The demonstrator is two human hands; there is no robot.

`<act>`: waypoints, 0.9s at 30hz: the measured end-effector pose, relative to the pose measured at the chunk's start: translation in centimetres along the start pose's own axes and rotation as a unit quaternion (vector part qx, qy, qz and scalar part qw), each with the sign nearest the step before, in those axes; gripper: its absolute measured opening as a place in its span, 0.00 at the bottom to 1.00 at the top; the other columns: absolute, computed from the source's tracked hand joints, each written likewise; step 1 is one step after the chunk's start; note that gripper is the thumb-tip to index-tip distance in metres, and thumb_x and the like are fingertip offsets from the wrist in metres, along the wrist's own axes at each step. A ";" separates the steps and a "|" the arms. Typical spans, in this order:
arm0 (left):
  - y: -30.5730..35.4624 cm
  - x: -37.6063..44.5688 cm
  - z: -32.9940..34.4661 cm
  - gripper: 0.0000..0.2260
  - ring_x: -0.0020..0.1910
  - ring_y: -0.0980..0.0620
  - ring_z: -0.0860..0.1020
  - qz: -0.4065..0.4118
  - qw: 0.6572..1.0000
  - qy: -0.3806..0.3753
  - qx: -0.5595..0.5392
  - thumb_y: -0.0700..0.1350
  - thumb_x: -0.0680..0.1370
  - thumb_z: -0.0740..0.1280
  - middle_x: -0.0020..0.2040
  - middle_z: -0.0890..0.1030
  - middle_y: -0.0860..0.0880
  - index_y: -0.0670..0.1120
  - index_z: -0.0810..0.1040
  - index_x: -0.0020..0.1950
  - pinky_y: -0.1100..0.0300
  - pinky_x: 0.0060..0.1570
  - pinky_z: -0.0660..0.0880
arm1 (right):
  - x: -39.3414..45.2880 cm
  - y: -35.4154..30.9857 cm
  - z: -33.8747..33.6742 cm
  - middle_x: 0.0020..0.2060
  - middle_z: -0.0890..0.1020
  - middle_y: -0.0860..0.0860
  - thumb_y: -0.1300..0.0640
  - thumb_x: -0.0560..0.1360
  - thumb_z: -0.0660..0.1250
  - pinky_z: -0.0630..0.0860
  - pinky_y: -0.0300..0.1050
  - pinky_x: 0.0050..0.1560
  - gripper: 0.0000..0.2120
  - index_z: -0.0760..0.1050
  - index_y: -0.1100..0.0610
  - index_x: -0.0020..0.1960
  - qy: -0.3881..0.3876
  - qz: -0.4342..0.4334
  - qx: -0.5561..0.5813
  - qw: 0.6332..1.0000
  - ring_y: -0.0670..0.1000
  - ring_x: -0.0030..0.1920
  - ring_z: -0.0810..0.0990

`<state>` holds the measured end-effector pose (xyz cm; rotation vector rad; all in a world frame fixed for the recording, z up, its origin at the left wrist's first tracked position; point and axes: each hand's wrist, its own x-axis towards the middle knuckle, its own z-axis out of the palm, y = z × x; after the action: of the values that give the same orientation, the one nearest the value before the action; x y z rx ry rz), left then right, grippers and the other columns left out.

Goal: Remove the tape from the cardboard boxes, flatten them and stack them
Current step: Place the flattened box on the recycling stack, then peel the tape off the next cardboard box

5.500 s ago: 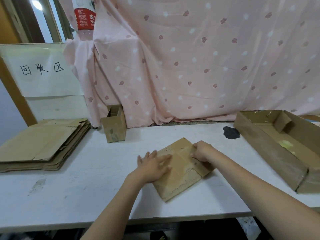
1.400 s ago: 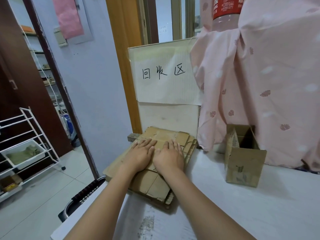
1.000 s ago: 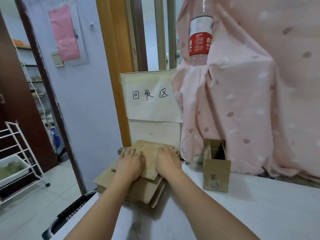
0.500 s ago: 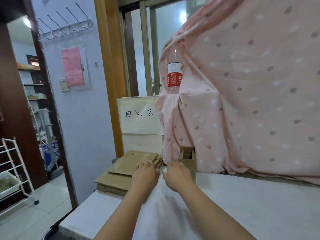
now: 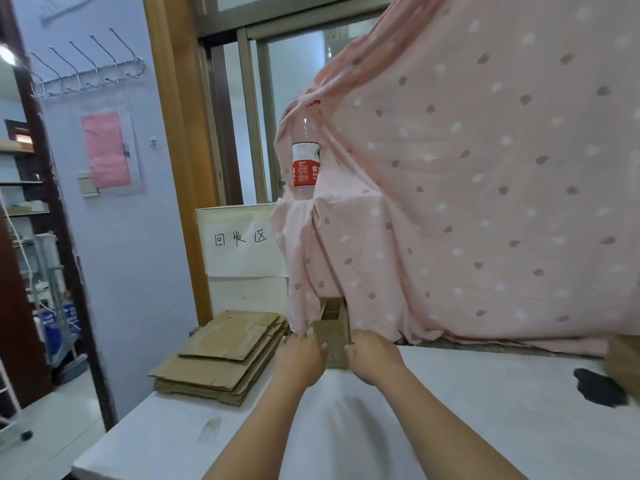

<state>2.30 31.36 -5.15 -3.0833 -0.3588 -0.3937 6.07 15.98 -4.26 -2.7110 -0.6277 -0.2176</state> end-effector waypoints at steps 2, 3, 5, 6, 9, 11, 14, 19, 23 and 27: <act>0.4 1.4 0.9 0.19 0.56 0.40 0.76 0.000 1.000 -0.012 -0.019 0.53 0.84 0.50 0.61 0.77 0.41 0.44 0.73 0.63 0.52 0.48 0.71 | 1.1 0.7 0.5 0.59 0.79 0.57 0.50 0.83 0.55 0.72 0.47 0.47 0.16 0.72 0.59 0.62 -0.020 0.035 0.064 0.997 0.58 0.54 0.78; 0.5 2.3 1.4 0.19 0.56 0.40 0.76 -0.008 0.999 -0.021 -0.039 0.53 0.84 0.50 0.60 0.77 0.41 0.44 0.73 0.62 0.52 0.48 0.71 | 1.9 1.1 1.1 0.58 0.79 0.58 0.50 0.83 0.55 0.74 0.47 0.49 0.15 0.73 0.59 0.60 -0.026 0.054 0.107 0.992 0.58 0.54 0.78; 0.6 3.8 2.2 0.19 0.55 0.42 0.77 -0.043 0.992 -0.036 -0.113 0.54 0.84 0.51 0.58 0.78 0.42 0.42 0.74 0.61 0.50 0.51 0.75 | 3.3 1.4 2.3 0.58 0.79 0.58 0.50 0.83 0.56 0.76 0.48 0.57 0.15 0.74 0.59 0.59 -0.034 0.092 0.201 0.975 0.59 0.57 0.78; 0.4 4.8 2.9 0.21 0.53 0.43 0.78 -0.059 0.985 -0.034 -0.158 0.54 0.84 0.51 0.57 0.80 0.42 0.42 0.75 0.61 0.50 0.52 0.76 | 4.3 1.6 2.9 0.59 0.79 0.58 0.50 0.83 0.56 0.75 0.47 0.59 0.17 0.75 0.60 0.62 -0.037 0.115 0.249 0.961 0.59 0.59 0.78; 0.1 6.8 4.0 0.21 0.54 0.43 0.79 -0.117 0.948 -0.023 -0.296 0.53 0.85 0.50 0.57 0.81 0.42 0.42 0.76 0.65 0.54 0.52 0.75 | 7.2 1.8 4.8 0.61 0.79 0.58 0.49 0.83 0.56 0.74 0.48 0.58 0.20 0.74 0.62 0.65 -0.050 0.194 0.394 0.897 0.58 0.58 0.77; -0.3 8.0 4.2 0.20 0.59 0.41 0.77 -0.175 0.911 0.000 -0.373 0.51 0.85 0.52 0.61 0.79 0.40 0.40 0.73 0.67 0.55 0.54 0.72 | 9.4 1.8 6.3 0.61 0.79 0.59 0.45 0.82 0.54 0.74 0.47 0.57 0.25 0.73 0.63 0.66 -0.058 0.245 0.470 0.846 0.59 0.59 0.77; -0.8 9.8 4.8 0.22 0.59 0.42 0.74 -0.231 0.848 -0.015 -0.477 0.52 0.85 0.50 0.65 0.76 0.39 0.40 0.71 0.69 0.54 0.55 0.70 | 14.6 3.4 11.3 0.61 0.80 0.57 0.34 0.74 0.51 0.76 0.55 0.64 0.37 0.72 0.60 0.70 -0.054 0.271 0.548 0.789 0.59 0.60 0.79; -0.7 12.3 5.8 0.24 0.51 0.45 0.79 -0.289 0.734 -0.087 -0.608 0.60 0.84 0.48 0.50 0.79 0.46 0.45 0.73 0.64 0.56 0.47 0.75 | 16.8 2.7 12.4 0.52 0.85 0.58 0.33 0.76 0.51 0.83 0.57 0.52 0.33 0.77 0.56 0.63 -0.084 0.271 0.627 0.725 0.59 0.50 0.85; -0.6 12.4 6.0 0.26 0.50 0.41 0.81 -0.272 0.721 -0.141 -0.622 0.65 0.82 0.48 0.49 0.82 0.43 0.48 0.78 0.51 0.48 0.50 0.80 | 16.5 2.9 12.5 0.55 0.83 0.57 0.34 0.74 0.51 0.82 0.57 0.55 0.32 0.76 0.55 0.65 -0.068 0.260 0.605 0.749 0.59 0.53 0.83; -1.8 11.0 5.7 0.28 0.52 0.36 0.82 -0.260 0.672 -0.149 -0.677 0.66 0.80 0.55 0.52 0.83 0.39 0.45 0.81 0.55 0.42 0.50 0.81 | 13.5 3.5 10.2 0.59 0.80 0.53 0.49 0.83 0.53 0.78 0.52 0.61 0.14 0.74 0.52 0.60 -0.014 0.210 0.573 0.792 0.53 0.56 0.80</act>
<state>13.64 35.76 -7.98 -4.4193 -1.6763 -0.1146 20.40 22.11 -11.71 -1.5707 -0.0463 0.2588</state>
